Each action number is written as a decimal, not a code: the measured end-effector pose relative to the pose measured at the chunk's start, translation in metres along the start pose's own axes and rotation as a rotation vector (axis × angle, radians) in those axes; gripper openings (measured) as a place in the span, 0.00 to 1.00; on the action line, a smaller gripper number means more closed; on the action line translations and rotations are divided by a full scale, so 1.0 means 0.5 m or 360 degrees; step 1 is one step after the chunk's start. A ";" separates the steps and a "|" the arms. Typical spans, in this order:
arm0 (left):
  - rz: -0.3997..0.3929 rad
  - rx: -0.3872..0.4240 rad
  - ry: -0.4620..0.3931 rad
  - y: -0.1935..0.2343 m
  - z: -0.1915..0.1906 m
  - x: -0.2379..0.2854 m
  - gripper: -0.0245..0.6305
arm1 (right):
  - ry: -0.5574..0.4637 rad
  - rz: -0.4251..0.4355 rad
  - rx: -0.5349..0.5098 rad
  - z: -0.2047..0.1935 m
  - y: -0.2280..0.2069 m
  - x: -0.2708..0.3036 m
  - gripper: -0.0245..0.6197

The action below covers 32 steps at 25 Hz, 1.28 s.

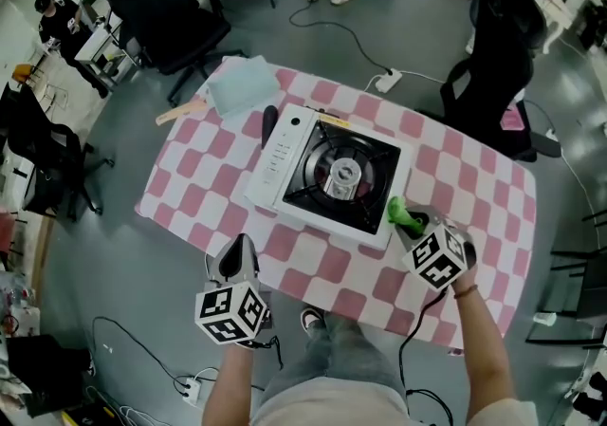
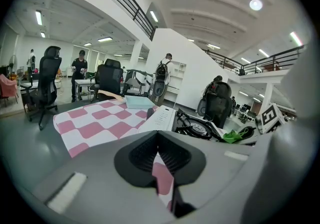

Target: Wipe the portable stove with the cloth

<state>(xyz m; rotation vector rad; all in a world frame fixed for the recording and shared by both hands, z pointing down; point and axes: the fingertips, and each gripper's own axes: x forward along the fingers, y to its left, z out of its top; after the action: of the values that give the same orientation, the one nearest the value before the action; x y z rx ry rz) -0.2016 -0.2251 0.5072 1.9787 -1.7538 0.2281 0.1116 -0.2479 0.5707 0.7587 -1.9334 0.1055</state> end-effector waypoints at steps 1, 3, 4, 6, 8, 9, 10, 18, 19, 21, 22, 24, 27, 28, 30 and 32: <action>0.0000 -0.0002 0.0000 0.001 -0.001 -0.003 0.04 | 0.0004 0.0003 0.0004 -0.001 0.005 -0.001 0.16; 0.0000 -0.0007 0.0001 0.005 -0.002 -0.008 0.04 | 0.0006 0.0011 0.0006 0.000 0.016 -0.004 0.16; -0.0001 -0.0010 -0.0001 0.006 -0.002 -0.010 0.04 | 0.0008 0.0013 0.0004 0.000 0.021 -0.005 0.16; -0.0004 -0.0015 -0.0005 0.008 -0.003 -0.015 0.04 | 0.0018 0.0019 0.0002 0.000 0.031 -0.009 0.16; -0.0011 -0.0021 -0.0011 0.008 -0.004 -0.020 0.04 | 0.0026 0.0026 -0.0004 -0.001 0.043 -0.012 0.16; -0.0013 -0.0025 -0.0013 0.008 -0.005 -0.022 0.04 | 0.0030 0.0029 -0.0006 -0.001 0.048 -0.015 0.16; -0.0015 -0.0029 -0.0015 0.009 -0.006 -0.025 0.04 | 0.0035 0.0032 -0.0008 -0.001 0.053 -0.017 0.16; -0.0011 -0.0069 -0.0033 0.027 -0.012 -0.046 0.04 | 0.0066 0.0064 -0.0029 0.000 0.096 -0.029 0.16; -0.0009 -0.0074 -0.0035 0.029 -0.012 -0.049 0.04 | 0.0070 0.0068 -0.0033 0.001 0.101 -0.031 0.16; -0.0005 -0.0082 -0.0041 0.034 -0.012 -0.057 0.04 | 0.0076 0.0072 -0.0041 0.002 0.110 -0.035 0.16; -0.0003 -0.0085 -0.0044 0.036 -0.012 -0.061 0.04 | 0.0078 0.0074 -0.0045 0.002 0.114 -0.037 0.16; 0.0000 -0.0091 -0.0050 0.040 -0.014 -0.068 0.04 | 0.0083 0.0076 -0.0055 0.003 0.122 -0.040 0.16; 0.0004 -0.0096 -0.0054 0.046 -0.018 -0.076 0.04 | 0.0096 0.0077 -0.0058 0.000 0.133 -0.041 0.16; 0.0006 -0.0099 -0.0054 0.048 -0.019 -0.079 0.04 | 0.0098 0.0079 -0.0058 0.000 0.136 -0.042 0.16; 0.0010 -0.0106 -0.0057 0.051 -0.021 -0.085 0.04 | 0.0101 0.0079 -0.0061 0.001 0.141 -0.045 0.16; 0.0014 -0.0112 -0.0061 0.055 -0.023 -0.091 0.04 | 0.0102 0.0076 -0.0071 0.005 0.145 -0.046 0.16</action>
<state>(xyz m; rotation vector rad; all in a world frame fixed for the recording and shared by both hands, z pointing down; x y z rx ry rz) -0.2334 -0.1813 0.5043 1.9380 -1.7700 0.1303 0.0763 -0.1803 0.5683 0.6723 -1.8875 0.1140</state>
